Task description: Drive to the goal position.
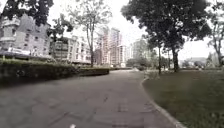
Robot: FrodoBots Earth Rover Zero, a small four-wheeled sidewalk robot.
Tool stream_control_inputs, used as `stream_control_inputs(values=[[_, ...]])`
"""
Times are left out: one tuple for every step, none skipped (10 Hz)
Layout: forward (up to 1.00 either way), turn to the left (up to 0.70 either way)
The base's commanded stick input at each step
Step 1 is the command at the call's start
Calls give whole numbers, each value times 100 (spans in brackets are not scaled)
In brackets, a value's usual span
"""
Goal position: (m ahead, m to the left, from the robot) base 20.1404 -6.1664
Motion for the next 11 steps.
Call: stream_control_inputs(values=[[100, -12], [100, 0], [100, 0], [100, 0], [100, 0], [100, -7], [100, -32], [100, -37], [100, 0], [100, 0], [100, 0]])
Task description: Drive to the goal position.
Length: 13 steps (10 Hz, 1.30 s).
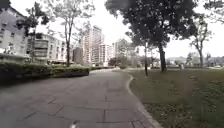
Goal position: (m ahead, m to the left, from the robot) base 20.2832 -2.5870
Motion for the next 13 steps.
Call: stream_control_inputs(values=[[100, 0], [100, 0], [100, 0], [100, 0], [100, 0], [100, 2], [100, 19], [100, 40], [100, 40], [100, 40], [100, 40], [100, 19], [100, 0]])
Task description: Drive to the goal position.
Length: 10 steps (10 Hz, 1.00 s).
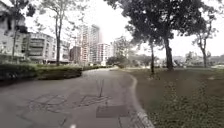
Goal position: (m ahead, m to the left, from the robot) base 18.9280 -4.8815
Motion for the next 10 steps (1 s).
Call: stream_control_inputs(values=[[100, 0], [100, 0], [100, 0], [100, 0], [100, 0], [100, 0], [100, 0], [100, 0], [100, 0], [100, 0]])
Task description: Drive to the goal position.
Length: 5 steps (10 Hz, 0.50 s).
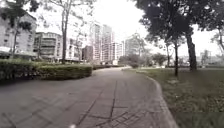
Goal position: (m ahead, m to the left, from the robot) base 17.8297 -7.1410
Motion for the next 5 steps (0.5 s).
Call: stream_control_inputs(values=[[100, 0], [100, 0], [100, 0], [100, 0], [100, 0]])
